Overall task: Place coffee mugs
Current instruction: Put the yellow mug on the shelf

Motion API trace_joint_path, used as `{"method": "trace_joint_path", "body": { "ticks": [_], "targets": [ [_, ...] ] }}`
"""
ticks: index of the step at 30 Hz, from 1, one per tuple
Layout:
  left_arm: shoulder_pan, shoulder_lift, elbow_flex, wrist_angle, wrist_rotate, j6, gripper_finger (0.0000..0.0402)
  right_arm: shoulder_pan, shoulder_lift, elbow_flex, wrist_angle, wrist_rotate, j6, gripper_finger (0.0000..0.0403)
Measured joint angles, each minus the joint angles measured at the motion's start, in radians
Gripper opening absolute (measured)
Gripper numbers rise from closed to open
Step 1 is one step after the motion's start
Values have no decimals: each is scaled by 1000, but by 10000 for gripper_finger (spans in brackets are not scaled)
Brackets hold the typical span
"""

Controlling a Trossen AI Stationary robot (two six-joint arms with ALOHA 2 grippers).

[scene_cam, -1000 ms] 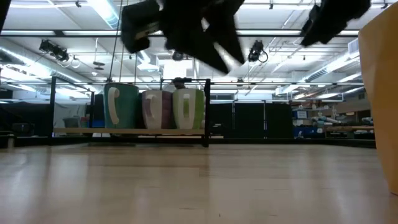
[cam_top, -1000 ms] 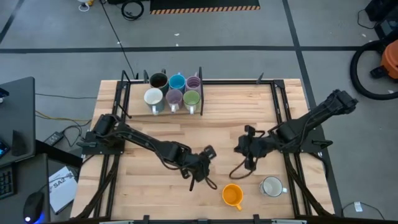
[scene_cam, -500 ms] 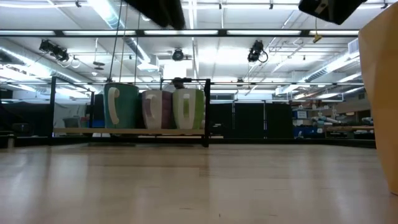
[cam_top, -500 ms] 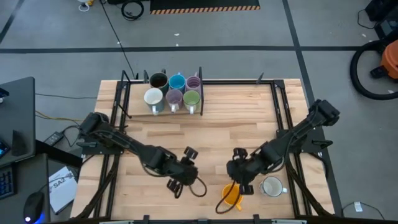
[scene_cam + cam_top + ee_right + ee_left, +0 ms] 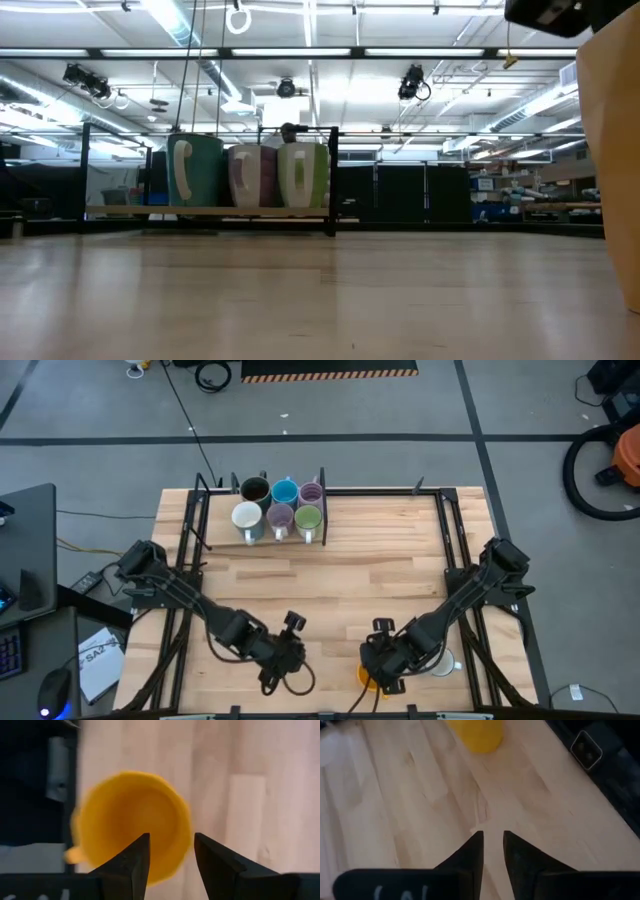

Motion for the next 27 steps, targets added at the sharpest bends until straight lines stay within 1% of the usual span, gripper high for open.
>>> {"method": "trace_joint_path", "body": {
  "ticks": [4,8,11,14,18,20,22,24,27],
  "targets": [
    [-18,-4,-56,28,-42,-57,72,-11,4,0,-22,27,21,160],
    [-27,-4,-95,88,-49,-72,67,-11,5,0,-19,53,-3,160],
    [-28,-4,-135,148,-48,-68,66,-21,24,0,0,2,-3,160],
    [-27,-4,-150,170,-49,-74,66,-31,41,0,9,-47,-4,160],
    [-21,-4,-145,161,-49,-102,66,-39,58,-1,4,-41,-10,156],
    [-28,-4,-128,150,-43,-124,66,-45,63,-1,9,-41,-6,146],
    [-36,-4,-100,90,-20,-155,66,-50,69,-1,10,-40,3,128],
    [-48,-4,-75,12,-12,-193,66,-54,70,-1,11,-39,-1,104],
    [-77,-34,-54,-68,-48,-223,66,-62,70,-1,15,-43,-4,60]
  ]
}}
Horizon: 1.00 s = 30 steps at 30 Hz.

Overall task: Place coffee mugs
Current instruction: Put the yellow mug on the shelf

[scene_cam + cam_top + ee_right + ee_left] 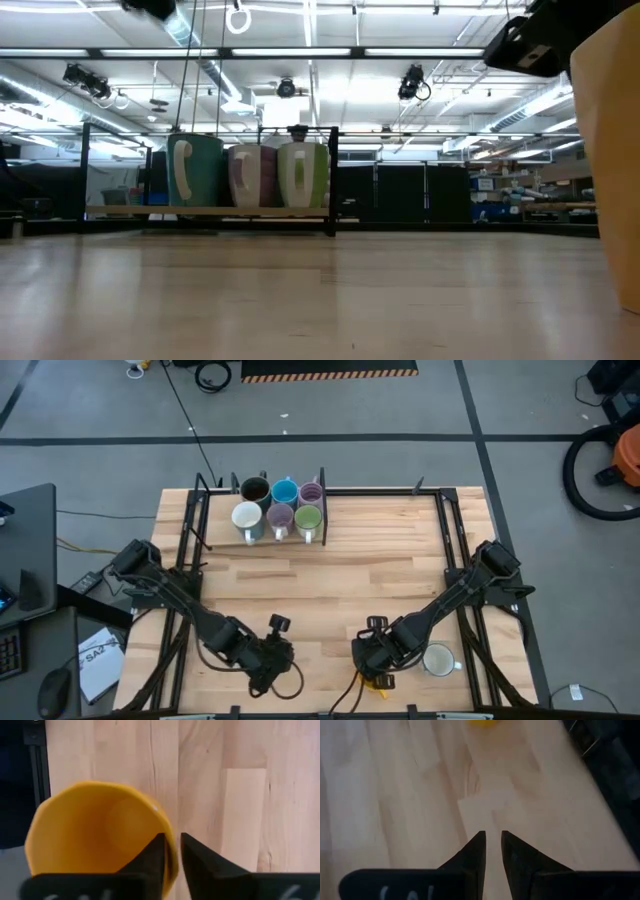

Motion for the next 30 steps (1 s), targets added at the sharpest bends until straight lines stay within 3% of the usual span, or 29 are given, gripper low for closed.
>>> {"method": "trace_joint_path", "body": {
  "ticks": [3,11,20,30],
  "targets": [
    [-10,-44,3,4,-20,-2,66,-7,-1,0,-5,-15,-35,22],
    [-16,-88,3,6,-96,9,66,-57,-2,1,-27,15,-99,33],
    [-24,-82,1,-68,-187,4,66,-245,-4,2,-13,2,-298,25],
    [-4,-110,-240,166,-138,36,47,-504,-2,15,91,-37,-535,32]
  ]
}}
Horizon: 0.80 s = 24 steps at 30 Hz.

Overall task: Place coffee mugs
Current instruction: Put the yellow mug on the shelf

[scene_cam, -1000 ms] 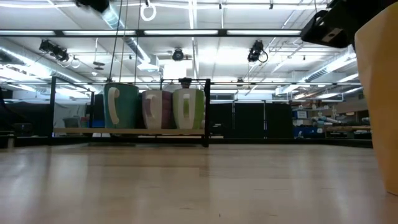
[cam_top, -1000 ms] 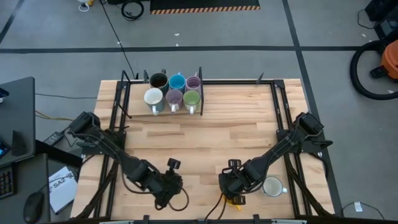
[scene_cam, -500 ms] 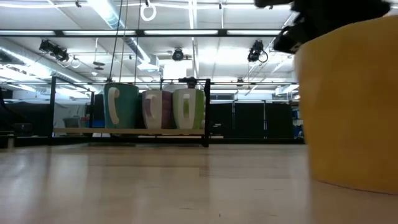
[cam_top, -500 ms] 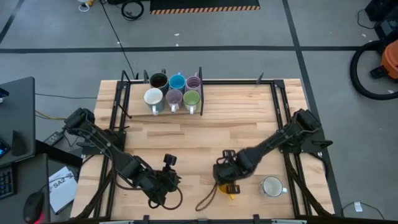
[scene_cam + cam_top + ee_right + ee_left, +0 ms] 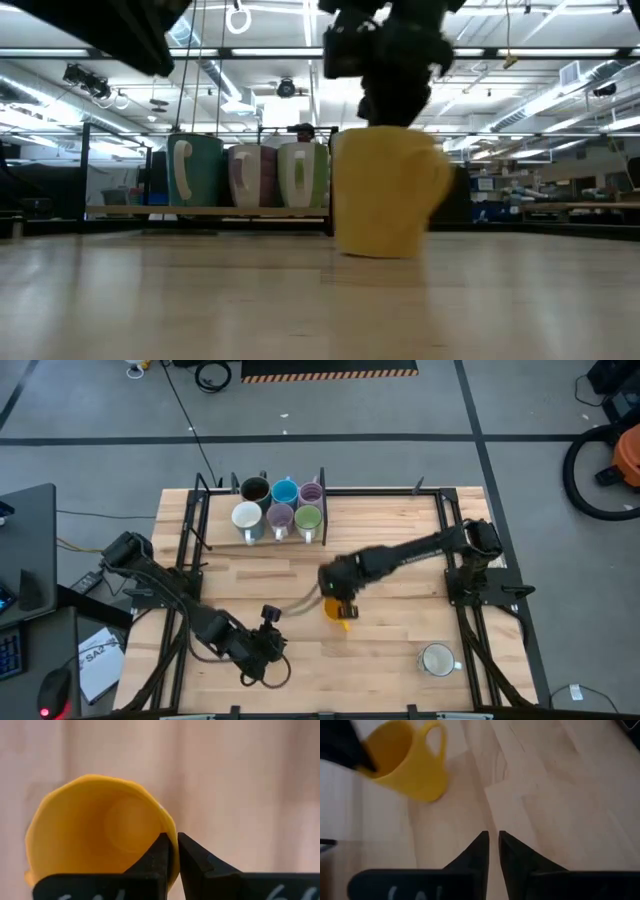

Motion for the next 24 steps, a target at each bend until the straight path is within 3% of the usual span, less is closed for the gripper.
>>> {"method": "trace_joint_path", "body": {
  "ticks": [7,13,17,24],
  "targets": [
    [82,-196,-247,206,53,34,21,-150,3,61,12,1,-74,32],
    [167,-399,-451,318,73,70,16,-225,3,63,7,-94,-78,32],
    [238,-469,-489,329,113,72,16,-235,3,63,14,-96,-106,32],
    [345,-478,-488,424,221,66,16,-273,96,126,-34,-130,-119,32]
  ]
}}
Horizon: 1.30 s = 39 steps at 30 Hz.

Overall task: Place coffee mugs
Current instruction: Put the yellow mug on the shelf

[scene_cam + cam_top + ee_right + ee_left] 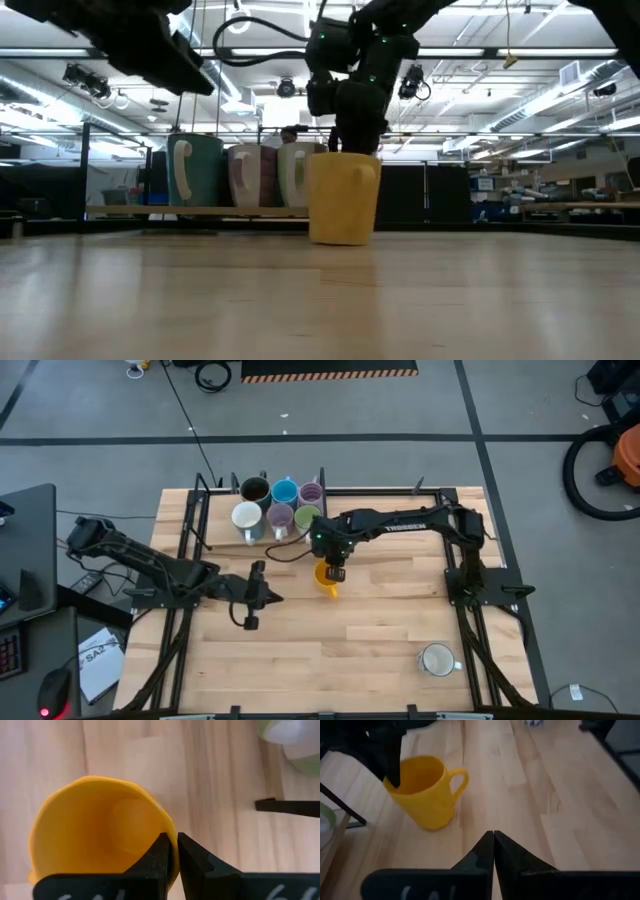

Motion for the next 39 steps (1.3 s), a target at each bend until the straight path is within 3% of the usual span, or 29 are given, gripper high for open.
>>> {"method": "trace_joint_path", "body": {
  "ticks": [13,22,31,36,39],
  "targets": [
    [7,0,0,8,10,-79,18,18,52,83,-56,23,51,54],
    [2,0,0,21,-61,-148,76,19,45,84,-73,5,9,116],
    [25,27,3,86,-72,-229,93,18,-57,84,-94,39,-29,187],
    [29,100,26,107,-61,-251,94,19,-129,67,-104,59,-70,196],
    [29,158,82,71,-58,-235,94,24,-193,-16,-4,59,-78,195]
  ]
}}
